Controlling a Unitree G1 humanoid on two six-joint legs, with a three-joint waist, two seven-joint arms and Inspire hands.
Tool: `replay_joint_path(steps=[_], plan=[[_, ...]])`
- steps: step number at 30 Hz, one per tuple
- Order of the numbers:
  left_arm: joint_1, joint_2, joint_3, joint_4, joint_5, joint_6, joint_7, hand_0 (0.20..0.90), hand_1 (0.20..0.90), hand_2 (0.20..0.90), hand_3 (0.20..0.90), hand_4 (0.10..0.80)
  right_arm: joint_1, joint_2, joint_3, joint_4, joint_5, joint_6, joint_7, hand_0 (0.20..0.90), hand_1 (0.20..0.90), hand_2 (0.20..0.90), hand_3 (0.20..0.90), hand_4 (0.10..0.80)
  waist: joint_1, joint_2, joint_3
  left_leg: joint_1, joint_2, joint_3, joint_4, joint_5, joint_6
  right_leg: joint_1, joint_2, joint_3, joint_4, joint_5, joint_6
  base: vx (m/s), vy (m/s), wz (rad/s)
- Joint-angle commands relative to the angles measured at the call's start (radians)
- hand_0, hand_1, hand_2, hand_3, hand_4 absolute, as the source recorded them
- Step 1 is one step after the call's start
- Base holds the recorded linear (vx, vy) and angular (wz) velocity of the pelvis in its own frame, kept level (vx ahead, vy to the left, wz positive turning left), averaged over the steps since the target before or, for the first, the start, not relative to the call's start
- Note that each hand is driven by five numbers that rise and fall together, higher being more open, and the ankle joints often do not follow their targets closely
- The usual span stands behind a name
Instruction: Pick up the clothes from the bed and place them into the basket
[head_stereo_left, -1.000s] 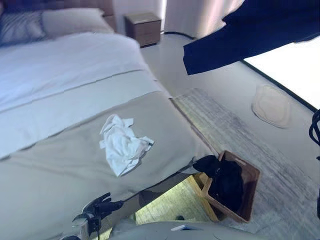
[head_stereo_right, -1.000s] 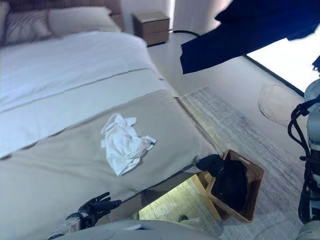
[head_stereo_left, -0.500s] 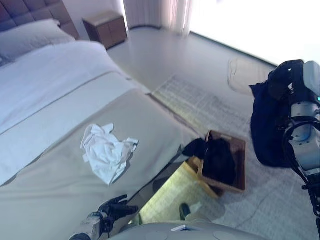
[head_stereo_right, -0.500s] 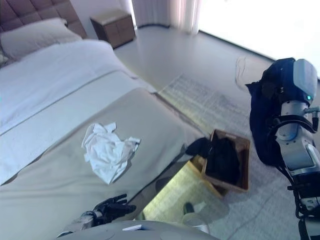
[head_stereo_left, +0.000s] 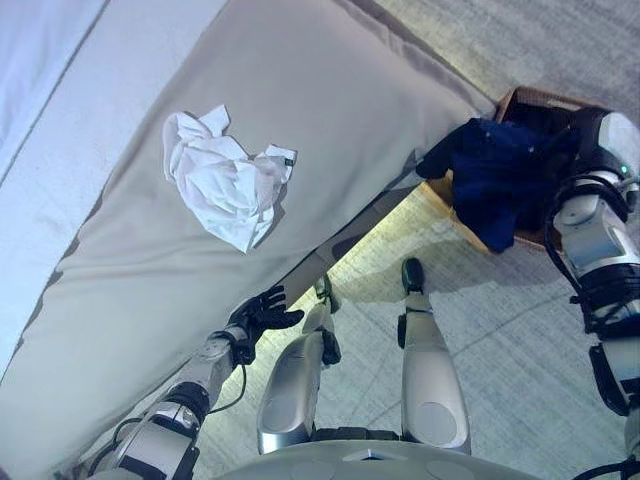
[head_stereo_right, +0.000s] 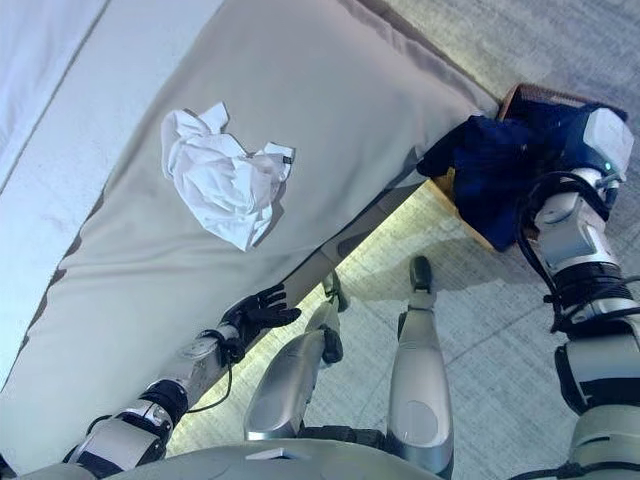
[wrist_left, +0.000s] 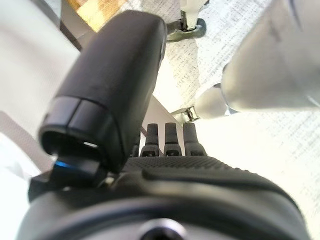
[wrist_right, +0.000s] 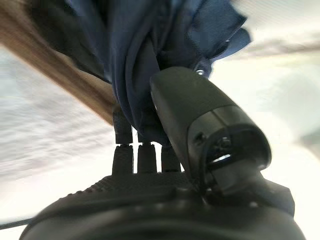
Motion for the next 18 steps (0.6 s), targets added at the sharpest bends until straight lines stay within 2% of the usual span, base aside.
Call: replay_joint_path(steps=[1,2,3,8,10,13,14,17,18], plan=[[0.011,0.063,-0.023,-0.007,-0.04,-0.016,-0.013,0.9,0.9,0.9,0.9,0.8,-0.148,-0.103,0.047,0.04,-0.014,0.044,-0.114,0.3,0.3,0.3,0.2,0.1,-0.014,0.014,0.031,-0.024,-0.051,-0.096,0.122,-0.155,-0.027,0.034,0.016,-0.126,0.001,-0.1,-0.067,-0.046,-0.06,0.1],[0.012,0.072,-0.022,-0.012,-0.04,-0.009,-0.015,0.9,0.9,0.9,0.9,0.8,-0.15,-0.106,0.046,0.066,0.037,0.046,-0.134,0.3,0.3,0.3,0.2,0.1,-0.01,0.018,0.032,-0.034,-0.051,-0.097,0.123,-0.153,-0.027,0.024,0.014,-0.128,0.007,-0.101,-0.067,-0.033,-0.052,0.09],[0.013,0.078,-0.021,-0.014,-0.04,-0.004,-0.017,0.9,0.9,0.9,0.9,0.8,-0.152,-0.107,0.039,0.088,0.068,0.042,-0.154,0.9,0.9,0.9,0.9,0.8,-0.007,0.021,0.033,-0.041,-0.053,-0.098,0.124,-0.152,-0.027,0.014,0.012,-0.129,0.013,-0.102,-0.068,-0.023,-0.038,0.05],[0.033,0.08,-0.024,-0.021,-0.05,-0.008,-0.032,0.9,0.9,0.9,0.9,0.8,-0.164,-0.125,0.011,0.134,0.083,0.022,-0.222,0.9,0.9,0.9,0.9,0.8,0.0,0.033,0.033,-0.056,-0.057,-0.103,0.124,-0.148,-0.027,-0.006,0.014,-0.129,0.019,-0.102,-0.071,-0.013,0.025,0.04],[0.047,0.078,-0.022,-0.033,-0.053,-0.01,-0.04,0.9,0.9,0.9,0.9,0.8,-0.156,-0.144,-0.017,0.098,0.118,0.034,-0.267,0.9,0.9,0.9,0.9,0.8,-0.005,0.029,0.033,-0.043,-0.056,-0.103,0.122,-0.151,-0.028,0.008,0.017,-0.127,0.011,-0.1,-0.071,0.011,0.079,0.04],[0.063,0.07,-0.025,-0.048,-0.063,-0.018,-0.034,0.9,0.9,0.9,0.9,0.8,-0.132,-0.168,-0.059,0.056,0.153,0.005,-0.346,0.9,0.9,0.9,0.9,0.8,-0.01,0.019,0.032,-0.014,-0.052,-0.105,0.112,-0.157,-0.029,0.04,0.024,-0.125,-0.014,-0.093,-0.07,0.0,0.086,0.05],[0.069,0.066,-0.022,-0.056,-0.066,-0.016,-0.033,0.9,0.9,0.9,0.9,0.8,-0.125,-0.177,-0.087,0.021,0.165,-0.005,-0.372,0.9,0.9,0.9,0.9,0.8,-0.013,0.015,0.033,-0.016,-0.045,-0.096,0.113,-0.143,-0.023,0.044,0.029,-0.133,-0.033,-0.061,-0.076,-0.019,0.129,0.07],[0.1,0.052,-0.011,-0.059,-0.079,-0.023,-0.026,0.9,0.9,0.9,0.9,0.8,-0.077,-0.198,-0.21,-0.158,0.107,-0.072,-0.51,0.9,0.9,0.9,0.9,0.8,-0.021,-0.018,0.009,0.042,-0.039,-0.092,0.091,-0.16,-0.023,0.106,0.039,-0.131,-0.088,-0.043,-0.067,0.067,0.151,0.11],[0.106,0.053,-0.008,-0.06,-0.08,-0.022,-0.025,0.9,0.9,0.9,0.9,0.8,-0.049,-0.2,-0.24,-0.218,0.087,-0.053,-0.513,0.9,0.9,0.9,0.9,0.8,-0.022,-0.024,0.005,0.052,-0.039,-0.091,0.087,-0.162,-0.023,0.117,0.041,-0.131,-0.097,-0.04,-0.065,0.097,0.154,0.1]])
